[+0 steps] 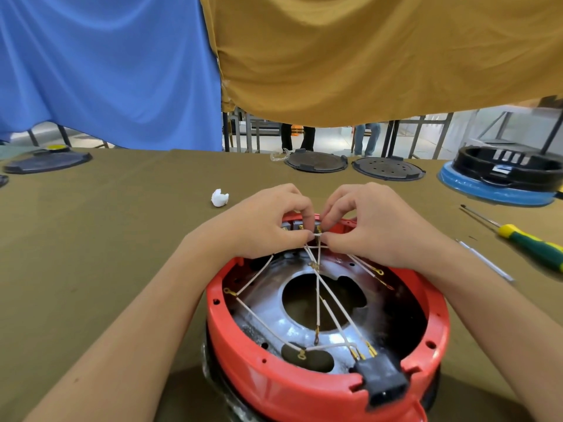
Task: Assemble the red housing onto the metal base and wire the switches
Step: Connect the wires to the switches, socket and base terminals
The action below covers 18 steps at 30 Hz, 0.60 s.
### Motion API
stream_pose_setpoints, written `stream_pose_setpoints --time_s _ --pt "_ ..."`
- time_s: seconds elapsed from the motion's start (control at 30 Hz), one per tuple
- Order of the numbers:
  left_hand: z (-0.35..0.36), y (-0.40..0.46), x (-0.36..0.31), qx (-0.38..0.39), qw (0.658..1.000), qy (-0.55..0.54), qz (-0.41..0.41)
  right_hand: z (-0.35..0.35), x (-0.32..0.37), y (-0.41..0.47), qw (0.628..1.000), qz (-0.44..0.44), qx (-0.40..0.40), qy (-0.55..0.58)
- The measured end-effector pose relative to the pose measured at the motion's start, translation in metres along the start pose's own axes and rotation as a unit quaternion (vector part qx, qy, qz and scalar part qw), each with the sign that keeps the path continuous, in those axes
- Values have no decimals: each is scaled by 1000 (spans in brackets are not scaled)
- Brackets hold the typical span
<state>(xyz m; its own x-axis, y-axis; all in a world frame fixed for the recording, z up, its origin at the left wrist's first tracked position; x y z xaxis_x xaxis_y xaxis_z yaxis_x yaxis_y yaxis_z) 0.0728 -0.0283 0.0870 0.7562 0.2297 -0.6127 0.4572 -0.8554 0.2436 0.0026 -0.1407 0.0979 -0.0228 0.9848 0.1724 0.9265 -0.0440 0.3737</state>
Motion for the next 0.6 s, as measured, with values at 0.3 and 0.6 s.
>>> stream_pose_setpoints --time_s 0.3,0.6 --pt "0 -1 0 14 999 -26 -14 1 -2 0 1000 16 -4 -14" --pt "1 -1 -1 26 999 -41 -16 0 0 -1 1000 14 6 25"
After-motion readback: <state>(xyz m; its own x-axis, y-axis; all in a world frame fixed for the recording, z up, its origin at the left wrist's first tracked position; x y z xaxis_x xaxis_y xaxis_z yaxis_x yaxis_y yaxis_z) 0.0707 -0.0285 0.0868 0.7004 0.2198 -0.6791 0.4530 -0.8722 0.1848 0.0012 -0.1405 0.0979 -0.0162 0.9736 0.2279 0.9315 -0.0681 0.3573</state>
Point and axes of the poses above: each hand's wrist, its own y-axis towards the middle knuckle, its own z-axis out of the palm, x = y × z, the point moved 7 cm from there along y, towards the middle knuckle, and after that the axes turned 15 degrees about -y, right-handed, at the moved point
